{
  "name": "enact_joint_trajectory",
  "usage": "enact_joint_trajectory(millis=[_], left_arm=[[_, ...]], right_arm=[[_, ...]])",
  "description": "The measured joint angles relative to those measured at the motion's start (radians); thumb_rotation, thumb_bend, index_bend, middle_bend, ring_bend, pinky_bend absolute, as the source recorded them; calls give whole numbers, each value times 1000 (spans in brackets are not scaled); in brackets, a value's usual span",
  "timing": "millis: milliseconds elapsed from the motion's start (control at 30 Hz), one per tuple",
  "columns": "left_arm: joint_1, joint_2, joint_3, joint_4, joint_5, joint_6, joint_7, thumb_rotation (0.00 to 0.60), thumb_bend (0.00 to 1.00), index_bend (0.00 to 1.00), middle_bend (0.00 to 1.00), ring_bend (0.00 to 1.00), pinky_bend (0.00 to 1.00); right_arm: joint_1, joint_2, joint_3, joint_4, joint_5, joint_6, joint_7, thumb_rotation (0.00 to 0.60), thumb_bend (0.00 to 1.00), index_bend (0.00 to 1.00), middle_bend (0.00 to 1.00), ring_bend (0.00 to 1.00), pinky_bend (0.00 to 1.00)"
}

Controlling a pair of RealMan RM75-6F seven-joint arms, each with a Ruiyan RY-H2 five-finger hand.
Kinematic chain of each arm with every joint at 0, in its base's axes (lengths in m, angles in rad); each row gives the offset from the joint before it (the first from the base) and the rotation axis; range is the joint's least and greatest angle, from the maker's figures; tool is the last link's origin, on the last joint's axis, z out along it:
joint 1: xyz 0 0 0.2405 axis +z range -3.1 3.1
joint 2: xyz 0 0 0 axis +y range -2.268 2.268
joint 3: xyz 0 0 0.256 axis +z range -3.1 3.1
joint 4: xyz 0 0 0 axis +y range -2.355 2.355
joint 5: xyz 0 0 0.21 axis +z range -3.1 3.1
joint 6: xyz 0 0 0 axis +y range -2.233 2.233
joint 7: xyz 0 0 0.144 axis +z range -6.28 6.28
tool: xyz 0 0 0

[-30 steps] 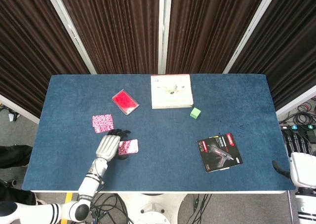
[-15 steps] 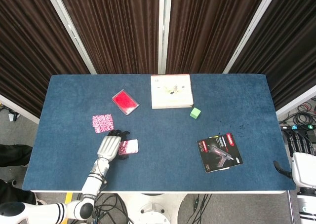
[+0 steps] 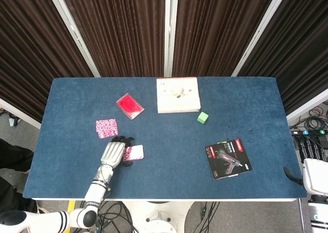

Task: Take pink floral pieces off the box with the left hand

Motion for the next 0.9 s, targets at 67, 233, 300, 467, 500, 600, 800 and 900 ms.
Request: enact_joint_trajectory(millis=[67, 233, 300, 467, 500, 600, 800, 900], left_arm=[[0, -2, -1, 5, 5, 1, -3, 600, 133, 200, 312, 135, 147], [1, -8, -5, 20, 16, 0, -21, 600, 136, 208, 322, 135, 148], [3, -10, -6, 23, 19, 1, -28, 600, 139, 211, 326, 135, 148], [5, -14, -6, 30, 27, 1, -33, 600, 150, 220, 336, 136, 148], [6, -15, -6, 31, 26, 0, -33, 600, 152, 222, 339, 136, 147], [6, -18, -8, 35, 22, -4, -30, 600, 159, 228, 346, 136, 148], [7, -23, -11, 42, 17, -10, -31, 600, 165, 233, 357, 137, 148], [8, -24, -12, 44, 20, -10, -38, 600, 180, 240, 369, 137, 148]], right_arm=[[0, 0, 0, 0, 0, 0, 0, 600, 139, 0, 0, 0, 0], [-1, -2, -1, 4, -2, 2, 5, 600, 139, 0, 0, 0, 0], [-2, -3, -1, 5, -1, 2, 5, 600, 139, 0, 0, 0, 0], [-1, -4, -1, 6, 0, 1, 3, 600, 138, 0, 0, 0, 0], [-1, -4, -1, 5, 0, 1, 3, 600, 139, 0, 0, 0, 0], [-2, -4, -1, 3, 1, 1, 0, 600, 139, 0, 0, 0, 0], [-3, -2, 0, 0, 5, 1, -3, 600, 139, 0, 0, 0, 0], [-2, -2, 1, 0, 8, -2, -3, 600, 139, 0, 0, 0, 0]])
